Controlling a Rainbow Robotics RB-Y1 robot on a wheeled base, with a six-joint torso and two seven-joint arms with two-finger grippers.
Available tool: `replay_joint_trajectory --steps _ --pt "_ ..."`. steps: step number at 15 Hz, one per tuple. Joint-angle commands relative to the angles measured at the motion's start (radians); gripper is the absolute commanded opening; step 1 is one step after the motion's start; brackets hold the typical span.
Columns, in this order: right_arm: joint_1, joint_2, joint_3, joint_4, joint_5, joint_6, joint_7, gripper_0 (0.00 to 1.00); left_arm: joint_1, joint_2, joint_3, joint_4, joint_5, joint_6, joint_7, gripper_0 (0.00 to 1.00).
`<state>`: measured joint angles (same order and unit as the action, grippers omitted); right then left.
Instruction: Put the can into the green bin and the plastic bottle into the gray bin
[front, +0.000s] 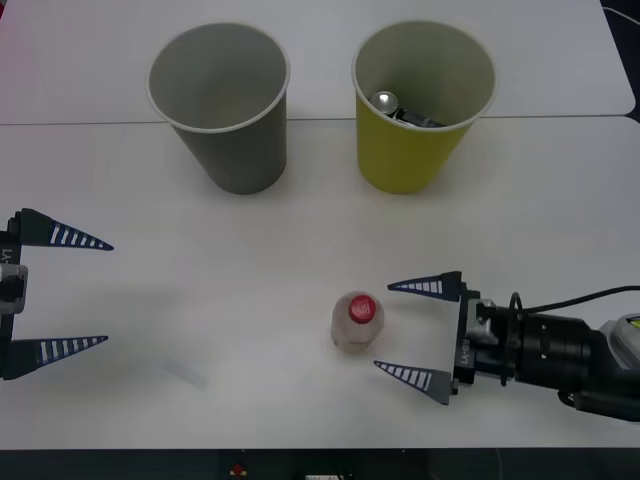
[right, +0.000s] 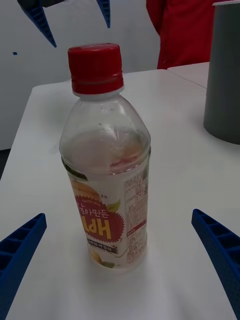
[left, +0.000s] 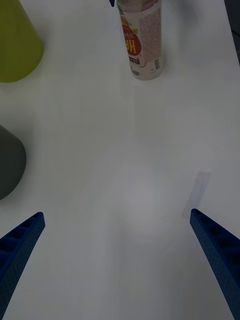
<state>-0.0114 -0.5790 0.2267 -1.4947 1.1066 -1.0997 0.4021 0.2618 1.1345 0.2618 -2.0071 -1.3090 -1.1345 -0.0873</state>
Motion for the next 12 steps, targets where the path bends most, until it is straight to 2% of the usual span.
replay_joint_trajectory --steps 1,5,8,9,10,11,12 --pt "-0.024 0.045 0.026 0.042 0.001 0.008 0.017 1.0 0.0 0.0 0.0 0.0 0.0 0.0 0.0 1.0" --pt "-0.042 0.102 0.036 0.059 0.032 0.029 0.027 1.0 0.0 0.0 0.0 0.0 0.0 0.0 0.0 1.0" --pt "-0.048 0.116 0.045 0.059 0.036 0.044 0.029 1.0 0.0 0.0 0.0 0.0 0.0 0.0 0.0 1.0" --pt "-0.048 0.116 0.046 0.059 0.036 0.047 0.03 0.95 0.0 0.0 0.0 0.0 0.0 0.0 0.0 1.0" --pt "-0.048 0.116 0.045 0.059 0.036 0.047 0.034 0.64 0.0 0.0 0.0 0.0 0.0 0.0 0.0 1.0" --pt "-0.048 0.116 0.046 0.059 0.038 0.051 0.034 0.02 0.0 0.0 0.0 0.0 0.0 0.0 0.0 1.0" --pt "-0.048 0.116 0.046 0.059 0.036 0.052 0.034 0.0 0.0 0.0 0.0 0.0 0.0 0.0 0.0 1.0"
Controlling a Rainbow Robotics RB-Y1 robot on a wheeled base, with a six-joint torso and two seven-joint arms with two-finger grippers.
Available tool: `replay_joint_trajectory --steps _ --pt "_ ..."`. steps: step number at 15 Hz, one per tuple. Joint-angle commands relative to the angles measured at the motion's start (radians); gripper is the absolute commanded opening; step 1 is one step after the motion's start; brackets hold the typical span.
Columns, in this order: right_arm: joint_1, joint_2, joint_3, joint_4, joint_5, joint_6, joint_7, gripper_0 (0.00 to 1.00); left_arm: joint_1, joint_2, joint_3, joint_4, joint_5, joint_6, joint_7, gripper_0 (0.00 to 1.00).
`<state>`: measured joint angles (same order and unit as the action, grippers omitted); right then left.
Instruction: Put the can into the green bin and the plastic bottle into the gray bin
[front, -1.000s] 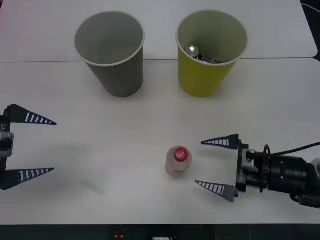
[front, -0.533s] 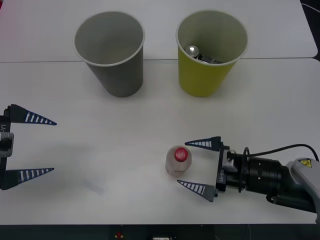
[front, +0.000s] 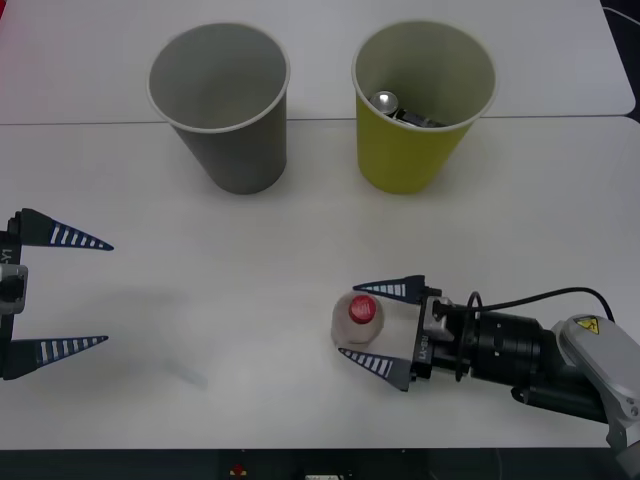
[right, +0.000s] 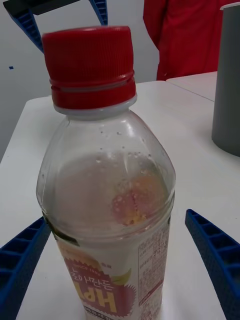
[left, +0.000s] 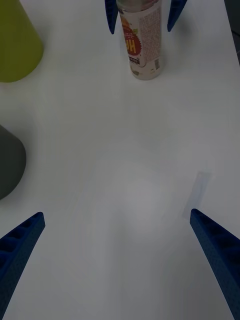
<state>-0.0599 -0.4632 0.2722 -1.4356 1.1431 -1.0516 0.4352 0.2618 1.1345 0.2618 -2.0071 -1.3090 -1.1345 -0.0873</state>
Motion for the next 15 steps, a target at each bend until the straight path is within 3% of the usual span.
replay_joint_trajectory --steps 1,11,15 --pt "0.0 0.0 0.001 0.0 0.001 0.005 0.002 0.0 0.0 0.0 0.0 0.0 0.0 0.0 0.0 1.0" --pt "0.0 -0.029 0.001 -0.029 -0.006 0.007 -0.021 0.0 0.0 0.0 0.0 0.0 0.0 0.0 0.0 1.0" --pt "0.015 -0.112 -0.001 -0.155 -0.006 0.016 -0.187 0.0 0.0 0.0 0.0 0.0 0.0 0.0 0.0 1.0"
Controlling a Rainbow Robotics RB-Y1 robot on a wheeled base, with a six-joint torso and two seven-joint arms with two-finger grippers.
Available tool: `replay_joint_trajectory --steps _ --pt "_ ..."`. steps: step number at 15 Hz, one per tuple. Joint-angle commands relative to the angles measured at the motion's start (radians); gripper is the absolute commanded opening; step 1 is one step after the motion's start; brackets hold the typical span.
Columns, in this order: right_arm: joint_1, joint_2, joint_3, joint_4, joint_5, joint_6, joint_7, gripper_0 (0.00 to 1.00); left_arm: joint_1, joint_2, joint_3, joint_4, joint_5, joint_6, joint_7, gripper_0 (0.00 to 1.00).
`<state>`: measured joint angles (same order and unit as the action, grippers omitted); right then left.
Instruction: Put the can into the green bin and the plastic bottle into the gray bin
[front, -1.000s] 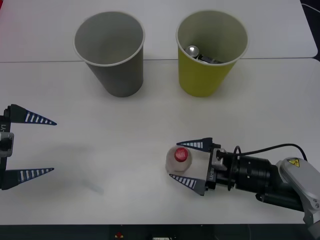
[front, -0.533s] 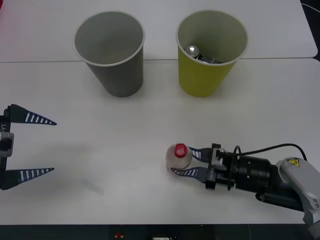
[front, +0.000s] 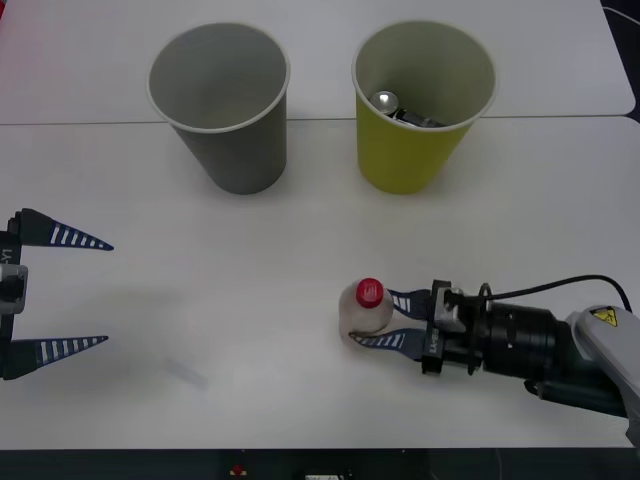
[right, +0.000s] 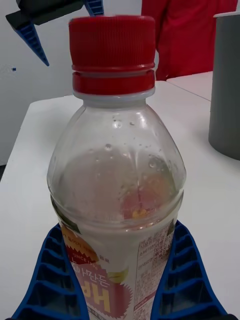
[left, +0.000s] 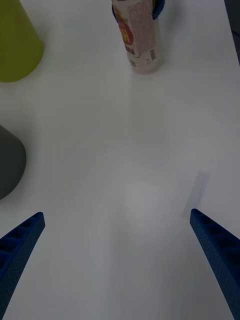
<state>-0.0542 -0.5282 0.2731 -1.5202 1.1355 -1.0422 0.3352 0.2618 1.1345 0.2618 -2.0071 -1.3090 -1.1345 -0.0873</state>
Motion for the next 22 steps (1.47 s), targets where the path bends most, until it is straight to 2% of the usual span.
replay_joint_trajectory --steps 1,3,5,9,15,19,21,22 --pt "0.016 -0.076 0.0 -0.115 0.001 0.013 -0.148 0.0 0.0 0.0 0.0 0.0 0.0 0.0 0.0 1.0" --pt "0.025 -0.136 -0.005 -0.193 0.012 0.03 -0.266 0.0 0.0 0.0 0.0 0.0 0.0 0.0 0.0 1.0" --pt "0.048 -0.193 -0.048 -0.313 0.11 0.059 -0.409 0.0 0.0 0.0 0.0 0.0 0.0 0.0 0.0 1.0" --pt "0.082 -0.276 -0.132 -0.557 0.331 0.071 -0.828 0.0 0.0 0.0 0.0 0.0 0.0 0.0 0.0 1.0" --pt "0.053 -0.314 -0.186 -0.729 0.524 0.041 -1.266 0.0 0.0 0.0 0.0 0.0 0.0 0.0 0.0 1.0" --pt "-0.085 -0.322 -0.192 -0.819 0.679 -0.087 -1.595 0.0 0.0 0.0 0.0 0.0 0.0 0.0 0.0 1.0" --pt "-0.184 -0.322 -0.18 -0.836 0.708 -0.159 -1.714 0.0 0.0 0.0 0.0 0.0 0.0 0.0 0.0 1.0" --pt "-0.239 -0.322 -0.17 -0.83 0.713 -0.187 -1.728 0.0 0.0 0.0 0.0 0.0 0.0 0.0 0.0 1.0"
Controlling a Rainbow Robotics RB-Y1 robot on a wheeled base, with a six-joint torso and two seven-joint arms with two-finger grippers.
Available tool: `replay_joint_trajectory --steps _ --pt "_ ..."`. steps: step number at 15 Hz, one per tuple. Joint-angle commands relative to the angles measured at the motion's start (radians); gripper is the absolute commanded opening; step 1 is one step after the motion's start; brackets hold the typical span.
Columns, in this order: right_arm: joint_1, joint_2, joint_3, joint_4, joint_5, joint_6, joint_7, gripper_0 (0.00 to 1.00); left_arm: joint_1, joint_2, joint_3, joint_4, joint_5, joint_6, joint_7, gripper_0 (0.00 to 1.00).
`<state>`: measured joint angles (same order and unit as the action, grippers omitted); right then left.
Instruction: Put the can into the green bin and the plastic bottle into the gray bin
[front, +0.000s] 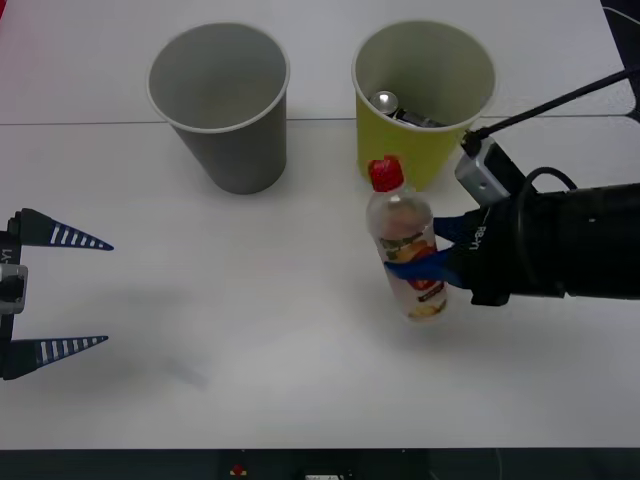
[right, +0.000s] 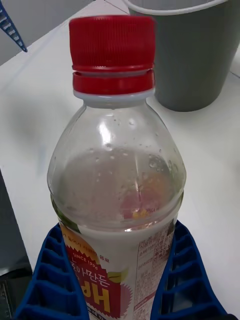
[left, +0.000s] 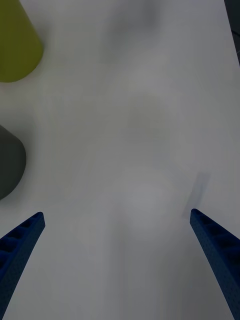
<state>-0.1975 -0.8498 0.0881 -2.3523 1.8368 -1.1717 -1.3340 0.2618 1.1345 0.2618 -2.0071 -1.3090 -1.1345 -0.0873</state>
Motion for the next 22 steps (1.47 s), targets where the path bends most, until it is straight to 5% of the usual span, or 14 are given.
replay_joint_trajectory --steps 1,7,22 --pt "-0.148 0.0 0.022 0.018 0.007 -0.083 -0.059 0.0 0.0 0.0 0.0 0.0 0.0 0.0 0.0 1.0" --pt "-0.49 0.032 0.156 0.219 -0.011 -0.111 -0.059 0.0 0.0 0.0 0.0 0.0 0.0 0.0 0.0 1.0" --pt "-1.205 0.448 0.323 1.162 0.098 -0.134 -0.01 0.0 0.0 0.0 0.0 0.0 0.0 0.0 0.0 1.0"
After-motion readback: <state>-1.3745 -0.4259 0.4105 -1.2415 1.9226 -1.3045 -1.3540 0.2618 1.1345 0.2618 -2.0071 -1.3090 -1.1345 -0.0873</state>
